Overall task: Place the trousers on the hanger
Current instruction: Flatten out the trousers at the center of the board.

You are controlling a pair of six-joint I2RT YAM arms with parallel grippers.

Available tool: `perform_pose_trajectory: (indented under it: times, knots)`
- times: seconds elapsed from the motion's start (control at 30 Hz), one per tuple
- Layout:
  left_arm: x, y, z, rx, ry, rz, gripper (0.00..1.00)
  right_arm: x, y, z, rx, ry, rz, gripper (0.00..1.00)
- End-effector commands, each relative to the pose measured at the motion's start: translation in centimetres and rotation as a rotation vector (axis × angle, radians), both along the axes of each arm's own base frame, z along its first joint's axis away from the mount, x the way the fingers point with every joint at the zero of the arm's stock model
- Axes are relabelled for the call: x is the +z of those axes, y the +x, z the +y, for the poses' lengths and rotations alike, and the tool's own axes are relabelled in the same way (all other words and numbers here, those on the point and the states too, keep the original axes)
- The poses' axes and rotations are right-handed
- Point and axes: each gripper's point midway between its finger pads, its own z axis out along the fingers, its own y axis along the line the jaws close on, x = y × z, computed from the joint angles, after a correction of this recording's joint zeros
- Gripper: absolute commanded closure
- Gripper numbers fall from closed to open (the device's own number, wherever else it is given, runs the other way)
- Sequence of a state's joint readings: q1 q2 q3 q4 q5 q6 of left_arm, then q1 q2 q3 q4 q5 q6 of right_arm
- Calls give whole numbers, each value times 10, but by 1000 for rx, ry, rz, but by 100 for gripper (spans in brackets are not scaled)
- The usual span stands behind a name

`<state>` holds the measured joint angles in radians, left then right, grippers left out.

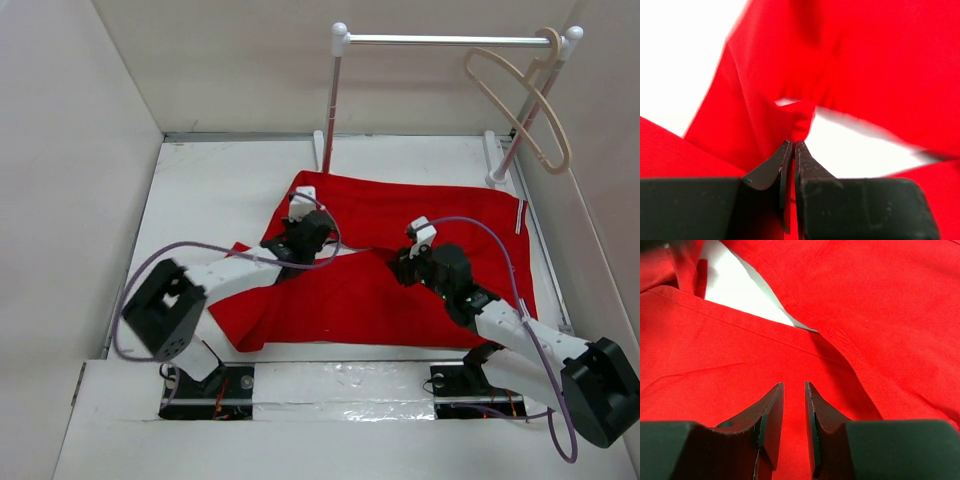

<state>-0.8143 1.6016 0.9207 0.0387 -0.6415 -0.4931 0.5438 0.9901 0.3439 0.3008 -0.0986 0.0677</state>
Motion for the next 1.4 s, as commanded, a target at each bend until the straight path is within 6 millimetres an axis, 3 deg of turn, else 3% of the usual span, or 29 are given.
perform_pose_trajectory:
  times: [0.0, 0.03, 0.07, 0.1, 0.17, 0.2, 0.3, 0.33, 0.4, 0.43, 0.5, 0.53, 0.57, 0.6, 0.63, 0.67, 0.73, 0.77, 0.8, 0.9, 0.93, 0.97, 1.03, 1.07, 1.13, 1.17, 1.2, 1.33, 1.37]
  knots:
    - [77, 13, 22, 76, -167, -173, 100, 18, 5, 8, 19, 40, -55, 71]
    - [96, 21, 41, 113, -215, -215, 100, 20, 5, 8, 15, 46, -61, 70]
    - [103, 20, 38, 98, -239, -223, 100, 20, 5, 8, 15, 48, -62, 71]
    - [111, 31, 61, 153, -251, -240, 100, 21, 4, 9, 21, 51, -62, 70]
    - [121, 40, 78, 190, -289, -259, 100, 23, 4, 10, 29, 54, -66, 70]
    - [127, 49, 98, 238, -303, -274, 100, 23, 2, 12, 38, 55, -67, 70]
    - [134, 64, 119, 281, -302, -278, 100, 23, 2, 12, 35, 57, -63, 71]
    - [145, 74, 139, 328, -296, -298, 100, 24, 1, 13, 46, 59, -68, 71]
    - [143, 88, 157, 344, -289, -279, 100, 27, -1, 13, 47, 68, -74, 71]
    - [152, 97, 165, 353, -304, -288, 100, 26, -1, 12, 39, 68, -72, 70]
    - [146, 114, 191, 355, -304, -262, 100, 28, -1, 12, 42, 72, -78, 71]
    - [158, 124, 196, 343, -307, -284, 100, 28, -1, 13, 49, 72, -77, 70]
    - [146, 135, 205, 322, -304, -250, 100, 28, -2, 14, 53, 71, -76, 70]
    - [159, 146, 212, 296, -276, -272, 100, 27, -2, 13, 50, 73, -74, 70]
    - [155, 151, 219, 302, -259, -247, 100, 26, -2, 13, 48, 74, -74, 70]
    - [138, 159, 239, 338, -240, -207, 100, 27, -2, 13, 48, 77, -77, 70]
    - [139, 172, 254, 324, -238, -195, 99, 28, -2, 14, 55, 75, -75, 70]
    - [115, 180, 257, 313, -254, -127, 88, 28, -4, 17, 66, 74, -74, 70]
    - [106, 182, 268, 335, -258, -89, 72, 27, -4, 16, 64, 73, -73, 70]
    - [103, 186, 272, 345, -234, -63, 53, 27, -3, 15, 53, 71, -77, 70]
    - [103, 184, 273, 355, -239, -76, 53, 28, -2, 15, 54, 67, -79, 70]
    - [120, 180, 273, 371, -266, -122, 53, 28, -2, 15, 53, 64, -77, 70]
    - [127, 172, 258, 349, -308, -162, 52, 25, -2, 15, 55, 63, -72, 70]
    - [151, 164, 248, 332, -311, -221, 52, 26, -2, 17, 60, 64, -74, 73]
    - [147, 150, 218, 283, -265, -235, 77, 24, -3, 20, 76, 59, -66, 93]
    - [153, 140, 188, 257, -205, -247, 92, 24, -3, 20, 75, 58, -65, 100]
    - [148, 135, 174, 248, -170, -230, 98, 25, -4, 22, 79, 59, -66, 100]
    - [108, 100, 128, 243, -98, -39, 100, 34, -6, 19, 72, 70, -88, 100]
    - [108, 90, 119, 227, -111, -35, 100, 36, -7, 18, 67, 73, -95, 100]
